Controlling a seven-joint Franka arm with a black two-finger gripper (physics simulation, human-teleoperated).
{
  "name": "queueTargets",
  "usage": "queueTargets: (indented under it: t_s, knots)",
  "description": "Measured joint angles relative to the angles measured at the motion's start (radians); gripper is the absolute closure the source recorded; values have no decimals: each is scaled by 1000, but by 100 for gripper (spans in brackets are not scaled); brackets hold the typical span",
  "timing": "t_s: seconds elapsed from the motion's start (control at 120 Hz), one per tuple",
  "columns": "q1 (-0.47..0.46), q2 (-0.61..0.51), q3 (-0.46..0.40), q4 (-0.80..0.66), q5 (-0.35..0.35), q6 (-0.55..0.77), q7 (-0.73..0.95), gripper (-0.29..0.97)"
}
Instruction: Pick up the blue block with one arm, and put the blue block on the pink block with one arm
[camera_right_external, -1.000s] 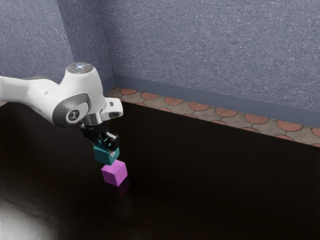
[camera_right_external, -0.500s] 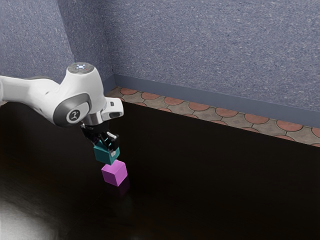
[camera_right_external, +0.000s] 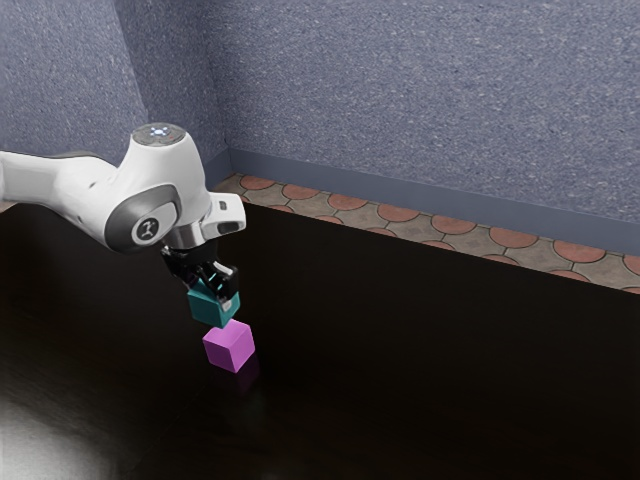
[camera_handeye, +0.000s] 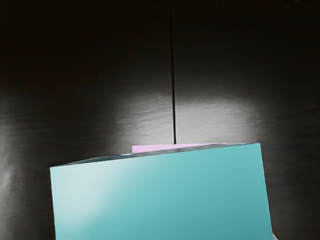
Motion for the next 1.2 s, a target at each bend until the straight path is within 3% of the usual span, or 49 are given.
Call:
queueTargets:
  t_s: [0.375,0.608,0.875,1.2]
  knots:
    - [0,2,0,1,-18,4,-1,37]
    - [-5,3,0,1,-39,8,11,16]
    - [-13,-1,1,6,-49,14,23,6]
    - [-17,-1,-1,134,-67,-135,36,3]
